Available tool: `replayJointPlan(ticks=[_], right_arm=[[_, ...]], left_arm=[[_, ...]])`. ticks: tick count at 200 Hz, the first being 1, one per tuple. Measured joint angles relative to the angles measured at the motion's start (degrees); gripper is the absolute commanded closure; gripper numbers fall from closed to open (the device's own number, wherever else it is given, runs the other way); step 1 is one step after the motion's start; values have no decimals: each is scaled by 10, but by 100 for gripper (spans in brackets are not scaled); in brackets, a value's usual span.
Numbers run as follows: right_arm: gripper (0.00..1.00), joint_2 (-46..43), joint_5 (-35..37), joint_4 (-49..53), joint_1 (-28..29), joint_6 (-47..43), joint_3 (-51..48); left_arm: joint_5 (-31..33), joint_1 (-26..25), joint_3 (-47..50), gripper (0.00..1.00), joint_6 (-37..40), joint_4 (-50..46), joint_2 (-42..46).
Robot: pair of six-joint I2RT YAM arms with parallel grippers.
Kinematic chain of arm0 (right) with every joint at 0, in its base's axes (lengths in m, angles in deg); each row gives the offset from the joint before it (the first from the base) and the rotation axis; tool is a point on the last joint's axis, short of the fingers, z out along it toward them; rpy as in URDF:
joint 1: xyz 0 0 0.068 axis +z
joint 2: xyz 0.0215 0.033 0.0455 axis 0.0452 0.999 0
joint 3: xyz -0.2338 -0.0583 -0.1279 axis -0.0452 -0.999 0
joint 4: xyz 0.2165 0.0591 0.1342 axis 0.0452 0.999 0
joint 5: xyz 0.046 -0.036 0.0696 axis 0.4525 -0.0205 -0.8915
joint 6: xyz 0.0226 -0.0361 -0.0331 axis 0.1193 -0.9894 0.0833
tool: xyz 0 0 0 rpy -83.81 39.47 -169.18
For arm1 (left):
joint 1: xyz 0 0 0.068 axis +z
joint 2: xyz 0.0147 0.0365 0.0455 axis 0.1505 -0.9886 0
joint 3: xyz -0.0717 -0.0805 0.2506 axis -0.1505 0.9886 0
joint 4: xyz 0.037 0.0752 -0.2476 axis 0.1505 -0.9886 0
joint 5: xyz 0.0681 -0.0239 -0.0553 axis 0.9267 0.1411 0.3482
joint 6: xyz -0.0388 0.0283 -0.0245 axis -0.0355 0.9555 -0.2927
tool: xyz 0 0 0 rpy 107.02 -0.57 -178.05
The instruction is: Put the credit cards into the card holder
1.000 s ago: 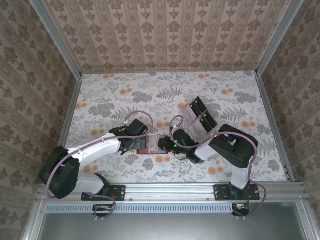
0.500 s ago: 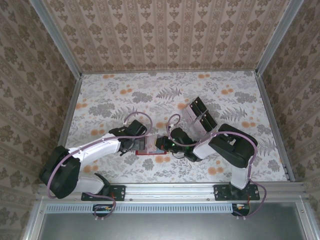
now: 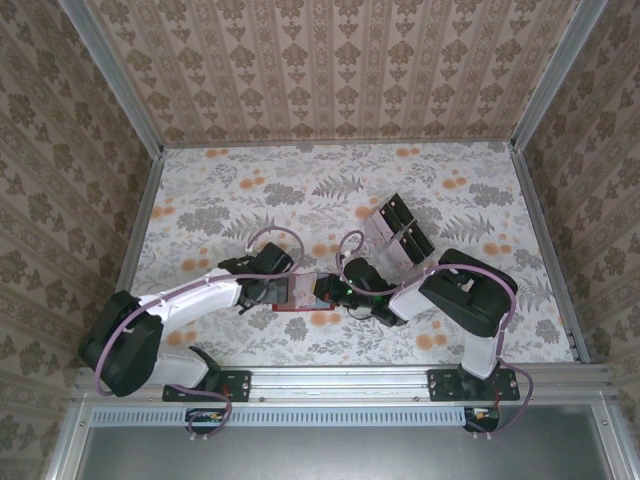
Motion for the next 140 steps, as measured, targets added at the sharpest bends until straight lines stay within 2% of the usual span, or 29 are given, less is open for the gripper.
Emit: replayJointPlan(ticks=[73, 140], right_arm=[[100, 0, 0, -21, 0, 46, -9], [100, 1, 0, -21, 2, 52, -9]], left_arm=[[2, -5, 7, 0, -4, -2, -16], [2, -11, 12, 0, -18, 0, -25]])
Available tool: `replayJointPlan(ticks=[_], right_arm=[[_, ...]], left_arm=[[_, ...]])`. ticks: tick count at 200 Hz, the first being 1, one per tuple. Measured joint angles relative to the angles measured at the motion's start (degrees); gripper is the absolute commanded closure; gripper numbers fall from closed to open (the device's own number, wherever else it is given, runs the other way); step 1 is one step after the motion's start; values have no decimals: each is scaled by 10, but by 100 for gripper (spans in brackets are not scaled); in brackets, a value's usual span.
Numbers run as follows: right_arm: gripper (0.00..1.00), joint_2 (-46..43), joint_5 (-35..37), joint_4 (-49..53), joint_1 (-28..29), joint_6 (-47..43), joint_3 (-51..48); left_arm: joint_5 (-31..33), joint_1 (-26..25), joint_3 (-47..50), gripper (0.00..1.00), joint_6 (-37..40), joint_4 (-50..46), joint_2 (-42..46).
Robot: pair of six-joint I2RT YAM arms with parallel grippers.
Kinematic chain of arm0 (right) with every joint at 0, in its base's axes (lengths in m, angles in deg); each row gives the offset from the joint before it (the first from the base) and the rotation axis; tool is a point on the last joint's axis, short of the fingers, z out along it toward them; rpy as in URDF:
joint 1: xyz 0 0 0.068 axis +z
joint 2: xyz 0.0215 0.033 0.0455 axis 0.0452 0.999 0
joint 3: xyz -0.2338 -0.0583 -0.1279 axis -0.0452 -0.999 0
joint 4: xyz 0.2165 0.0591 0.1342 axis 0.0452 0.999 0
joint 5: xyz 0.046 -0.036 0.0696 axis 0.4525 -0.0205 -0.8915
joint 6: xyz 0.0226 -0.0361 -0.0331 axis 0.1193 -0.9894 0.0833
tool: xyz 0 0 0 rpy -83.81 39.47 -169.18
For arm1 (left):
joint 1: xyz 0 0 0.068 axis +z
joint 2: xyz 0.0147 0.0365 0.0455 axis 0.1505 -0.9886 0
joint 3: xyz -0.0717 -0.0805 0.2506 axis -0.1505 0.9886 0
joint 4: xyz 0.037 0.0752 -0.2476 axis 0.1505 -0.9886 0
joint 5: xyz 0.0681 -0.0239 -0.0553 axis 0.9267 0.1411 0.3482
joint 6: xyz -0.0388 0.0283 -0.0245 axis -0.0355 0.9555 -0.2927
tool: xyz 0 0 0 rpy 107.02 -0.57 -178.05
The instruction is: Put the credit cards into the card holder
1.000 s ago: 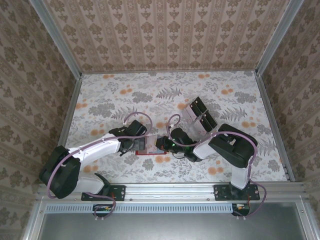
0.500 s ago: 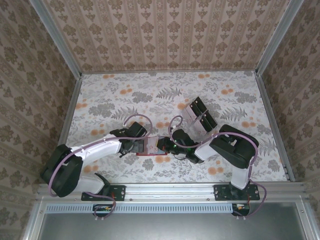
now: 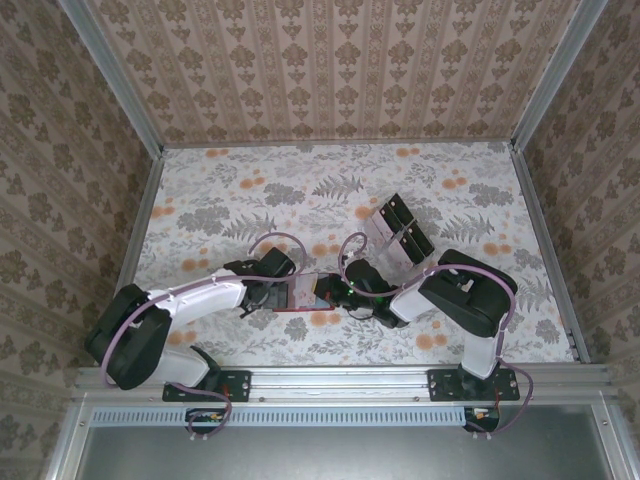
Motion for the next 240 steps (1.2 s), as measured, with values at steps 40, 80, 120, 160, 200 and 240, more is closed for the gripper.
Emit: replayJointPlan(ticks=[40, 80, 120, 160, 200, 240], right_arm=[[100, 1, -4, 27, 7, -15, 18], [100, 1, -8, 61, 12, -35, 39], [100, 1, -6, 70, 12, -43, 39], [100, 1, -3, 86, 12, -48, 43], [96, 6, -10, 117, 11, -60, 69], [53, -1, -27, 152, 6, -81, 94]], left_arm=[[0, 0, 0, 0, -3, 2, -1], [0, -1, 0, 0, -3, 2, -2], [0, -1, 0, 0, -3, 2, -2], [0, -1, 0, 0, -3, 2, -2], [0, -1, 0, 0, -3, 2, -2], [0, -1, -2, 0, -3, -1, -2]])
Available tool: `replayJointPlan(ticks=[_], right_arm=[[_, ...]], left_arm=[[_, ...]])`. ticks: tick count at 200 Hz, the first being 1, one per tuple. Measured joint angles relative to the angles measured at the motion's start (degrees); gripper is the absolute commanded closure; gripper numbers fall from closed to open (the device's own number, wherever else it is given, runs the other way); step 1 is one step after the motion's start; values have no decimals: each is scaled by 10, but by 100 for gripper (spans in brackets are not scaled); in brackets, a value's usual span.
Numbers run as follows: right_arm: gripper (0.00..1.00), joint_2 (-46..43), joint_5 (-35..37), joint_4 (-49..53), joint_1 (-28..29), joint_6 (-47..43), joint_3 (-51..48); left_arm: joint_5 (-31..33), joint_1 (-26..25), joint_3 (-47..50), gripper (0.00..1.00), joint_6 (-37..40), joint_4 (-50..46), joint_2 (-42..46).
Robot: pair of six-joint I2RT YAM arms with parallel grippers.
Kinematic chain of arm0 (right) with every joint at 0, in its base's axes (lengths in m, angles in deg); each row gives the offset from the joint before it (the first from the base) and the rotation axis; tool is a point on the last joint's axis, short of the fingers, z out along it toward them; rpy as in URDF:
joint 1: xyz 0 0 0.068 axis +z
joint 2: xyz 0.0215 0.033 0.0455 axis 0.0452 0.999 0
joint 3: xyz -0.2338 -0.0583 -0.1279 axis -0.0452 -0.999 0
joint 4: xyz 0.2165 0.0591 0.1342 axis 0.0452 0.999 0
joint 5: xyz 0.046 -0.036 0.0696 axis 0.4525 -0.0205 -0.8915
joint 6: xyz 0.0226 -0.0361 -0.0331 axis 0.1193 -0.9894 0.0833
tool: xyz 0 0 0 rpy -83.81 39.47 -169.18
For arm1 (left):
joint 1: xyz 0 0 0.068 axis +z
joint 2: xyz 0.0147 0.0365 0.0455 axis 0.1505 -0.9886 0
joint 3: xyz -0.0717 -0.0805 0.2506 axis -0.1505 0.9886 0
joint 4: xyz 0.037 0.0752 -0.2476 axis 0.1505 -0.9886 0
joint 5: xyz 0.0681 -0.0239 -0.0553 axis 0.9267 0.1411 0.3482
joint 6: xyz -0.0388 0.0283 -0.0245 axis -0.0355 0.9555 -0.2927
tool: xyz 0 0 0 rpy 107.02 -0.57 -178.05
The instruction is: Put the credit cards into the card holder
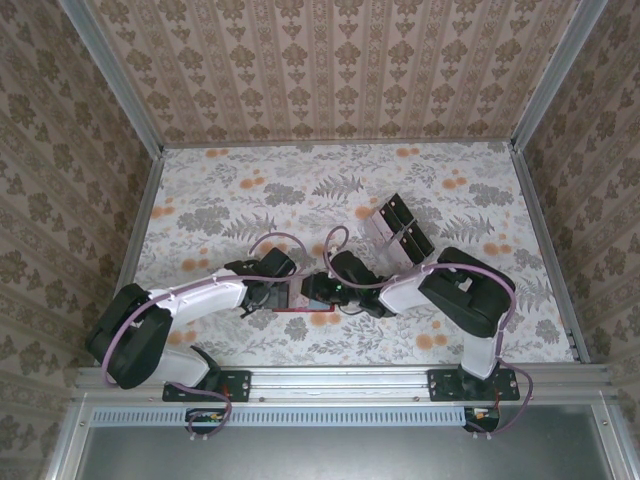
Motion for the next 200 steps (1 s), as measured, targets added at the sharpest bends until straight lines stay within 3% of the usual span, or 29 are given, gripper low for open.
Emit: replayJointPlan(ticks=[30, 74, 99, 142, 163, 200], right_arm=[[37, -30, -3, 79, -5, -31, 19], [34, -76, -2, 213, -14, -84, 62], [47, -96, 2, 266, -16, -108, 85], [85, -96, 25, 349, -16, -136, 113], [91, -82, 35, 371, -16, -145, 122], [92, -52, 51, 402, -16, -156, 131]], left_arm=[[-3, 9, -11, 0, 0, -9, 3], [-13, 48, -24, 0, 2, -12, 55], [-17, 61, -24, 0, 5, -16, 73], [-28, 61, -20, 0, 5, -15, 73], [-31, 60, -15, 0, 5, -13, 60], [-33, 52, -9, 0, 4, -5, 28]])
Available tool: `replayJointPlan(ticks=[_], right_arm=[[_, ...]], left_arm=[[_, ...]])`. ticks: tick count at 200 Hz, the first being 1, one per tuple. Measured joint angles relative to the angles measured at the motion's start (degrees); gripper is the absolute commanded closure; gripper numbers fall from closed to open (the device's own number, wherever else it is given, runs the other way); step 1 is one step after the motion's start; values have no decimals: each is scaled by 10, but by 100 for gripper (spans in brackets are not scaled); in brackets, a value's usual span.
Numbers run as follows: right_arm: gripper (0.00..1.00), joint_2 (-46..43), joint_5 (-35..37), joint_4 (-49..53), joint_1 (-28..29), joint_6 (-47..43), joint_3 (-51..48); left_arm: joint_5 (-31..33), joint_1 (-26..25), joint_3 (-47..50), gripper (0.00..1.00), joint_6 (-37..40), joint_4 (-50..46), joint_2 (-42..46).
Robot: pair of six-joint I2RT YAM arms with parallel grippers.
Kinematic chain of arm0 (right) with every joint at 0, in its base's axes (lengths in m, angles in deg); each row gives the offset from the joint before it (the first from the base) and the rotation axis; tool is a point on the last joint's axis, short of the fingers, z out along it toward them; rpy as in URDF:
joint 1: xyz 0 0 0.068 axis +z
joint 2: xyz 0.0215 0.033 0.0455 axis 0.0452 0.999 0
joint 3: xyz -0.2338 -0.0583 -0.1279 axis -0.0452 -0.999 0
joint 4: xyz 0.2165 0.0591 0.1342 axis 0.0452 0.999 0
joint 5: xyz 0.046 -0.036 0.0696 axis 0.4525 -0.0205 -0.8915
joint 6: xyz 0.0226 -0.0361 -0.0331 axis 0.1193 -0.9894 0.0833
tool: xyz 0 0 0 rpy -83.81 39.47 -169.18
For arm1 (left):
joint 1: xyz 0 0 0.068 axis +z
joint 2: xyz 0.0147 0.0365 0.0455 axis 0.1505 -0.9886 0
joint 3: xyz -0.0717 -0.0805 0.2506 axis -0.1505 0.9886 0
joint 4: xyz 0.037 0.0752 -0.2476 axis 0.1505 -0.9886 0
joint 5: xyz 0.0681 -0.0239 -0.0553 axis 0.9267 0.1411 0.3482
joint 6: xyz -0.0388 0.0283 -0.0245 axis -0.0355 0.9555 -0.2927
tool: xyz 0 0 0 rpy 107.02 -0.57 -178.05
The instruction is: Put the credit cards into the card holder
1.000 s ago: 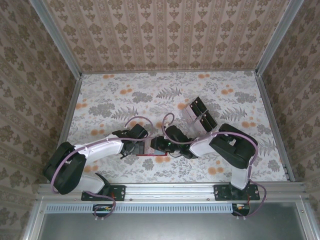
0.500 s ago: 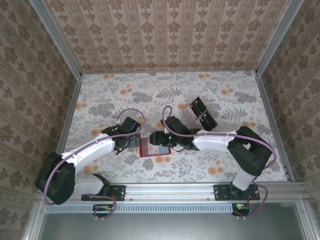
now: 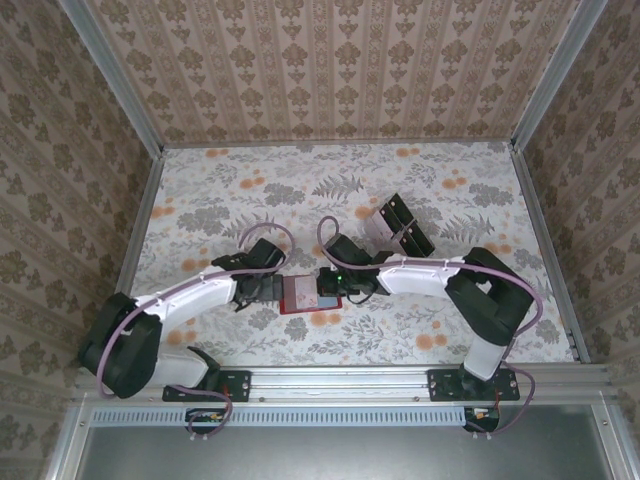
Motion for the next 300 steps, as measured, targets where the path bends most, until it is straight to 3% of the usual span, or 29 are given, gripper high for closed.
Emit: replayJointPlan(ticks=[199, 215, 255, 300], right_arm=[[92, 109, 0, 21, 35, -2, 112], [87, 109, -1, 21, 35, -1, 112], [63, 82, -5, 10, 35, 2, 94], [53, -1, -5, 5, 29, 5, 55]], left_arm=[[-4, -18, 21, 0, -14, 38, -31], [-4, -17, 21, 0, -14, 38, -31], [-9, 10, 21, 0, -13, 27, -4], [-16, 56, 17, 0, -9, 11, 83]])
